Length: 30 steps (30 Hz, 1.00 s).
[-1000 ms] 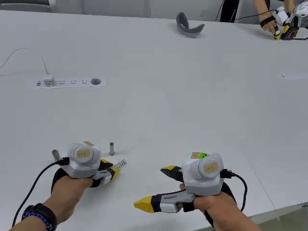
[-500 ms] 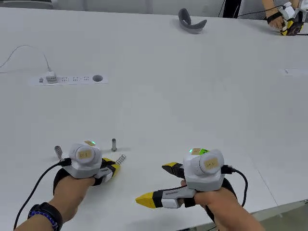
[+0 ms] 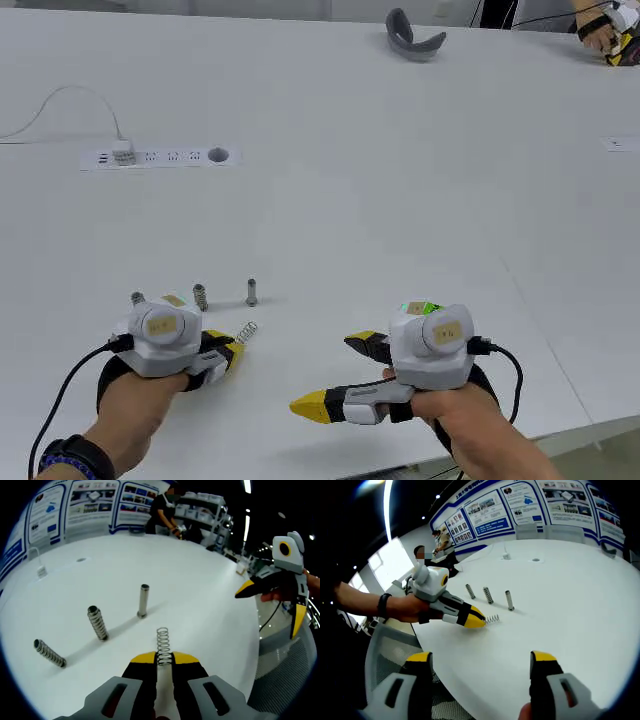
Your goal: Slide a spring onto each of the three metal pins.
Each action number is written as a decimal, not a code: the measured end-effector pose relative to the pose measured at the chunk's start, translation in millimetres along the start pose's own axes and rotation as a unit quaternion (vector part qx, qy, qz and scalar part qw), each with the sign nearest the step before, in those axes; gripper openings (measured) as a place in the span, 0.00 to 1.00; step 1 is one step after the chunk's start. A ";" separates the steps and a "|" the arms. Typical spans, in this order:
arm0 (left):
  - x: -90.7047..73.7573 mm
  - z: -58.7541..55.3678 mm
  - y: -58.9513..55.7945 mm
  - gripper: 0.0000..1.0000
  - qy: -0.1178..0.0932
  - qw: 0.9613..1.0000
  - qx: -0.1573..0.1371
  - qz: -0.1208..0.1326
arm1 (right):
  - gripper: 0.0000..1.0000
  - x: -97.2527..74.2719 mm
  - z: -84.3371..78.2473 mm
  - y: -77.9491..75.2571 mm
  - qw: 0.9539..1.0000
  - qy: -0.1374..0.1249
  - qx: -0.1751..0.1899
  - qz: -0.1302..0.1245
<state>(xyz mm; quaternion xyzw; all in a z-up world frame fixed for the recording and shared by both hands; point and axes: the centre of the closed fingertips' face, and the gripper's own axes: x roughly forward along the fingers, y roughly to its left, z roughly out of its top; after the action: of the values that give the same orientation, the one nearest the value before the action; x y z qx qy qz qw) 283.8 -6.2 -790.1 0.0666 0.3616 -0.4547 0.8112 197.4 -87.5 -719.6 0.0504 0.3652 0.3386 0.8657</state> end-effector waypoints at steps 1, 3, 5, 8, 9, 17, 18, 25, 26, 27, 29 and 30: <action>-1.6 -1.1 1.2 0.10 0.000 1.000 -0.001 0.001 | 0.81 0.3 0.1 0.5 1.000 0.000 0.000 0.000; -5.8 -2.7 1.6 0.10 0.000 1.000 -0.004 0.002 | 0.81 1.0 0.0 1.4 1.000 0.000 0.001 0.001; -10.1 -3.5 1.8 0.10 -0.002 1.000 -0.008 0.003 | 0.81 2.1 -0.5 2.6 1.000 0.001 0.001 0.003; -14.6 -4.9 2.6 0.10 -0.005 1.000 -0.015 0.004 | 0.81 3.4 -1.2 3.7 1.000 0.003 0.000 0.004; -16.7 -6.0 3.4 0.10 -0.006 1.000 -0.017 0.005 | 0.81 3.7 -1.0 4.8 1.000 0.003 0.000 0.005; -36.0 -13.6 4.7 0.10 -0.012 1.000 -0.021 0.009 | 0.81 5.9 -3.7 9.5 1.000 0.006 0.000 0.007; -38.1 -14.4 5.3 0.10 -0.012 1.000 -0.021 0.010 | 0.81 6.0 -3.8 10.4 1.000 0.007 0.000 0.007; -57.7 -21.9 11.8 0.10 -0.018 0.999 -0.029 0.021 | 0.80 9.1 -0.9 14.3 1.000 0.004 0.000 0.012; -59.8 -22.3 12.2 0.10 -0.018 0.999 -0.030 0.022 | 0.80 9.9 -0.5 14.7 1.000 0.005 0.000 0.013; -62.5 -23.7 13.9 0.10 -0.019 0.999 -0.031 0.023 | 0.80 11.3 0.3 15.3 1.000 0.005 0.000 0.013; -67.7 -24.9 15.3 0.10 -0.020 0.999 -0.029 0.025 | 0.80 14.4 2.0 16.6 1.000 0.005 -0.001 0.015; -70.0 -25.2 15.7 0.10 -0.021 0.999 -0.028 0.025 | 0.80 15.8 2.9 17.6 1.000 0.005 -0.001 0.016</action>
<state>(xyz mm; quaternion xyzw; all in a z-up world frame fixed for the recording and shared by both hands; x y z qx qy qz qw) 260.2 62.2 -766.6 0.0434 0.3558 -0.4249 0.8313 197.6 -63.7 -721.1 0.0536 0.3683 0.3535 0.8582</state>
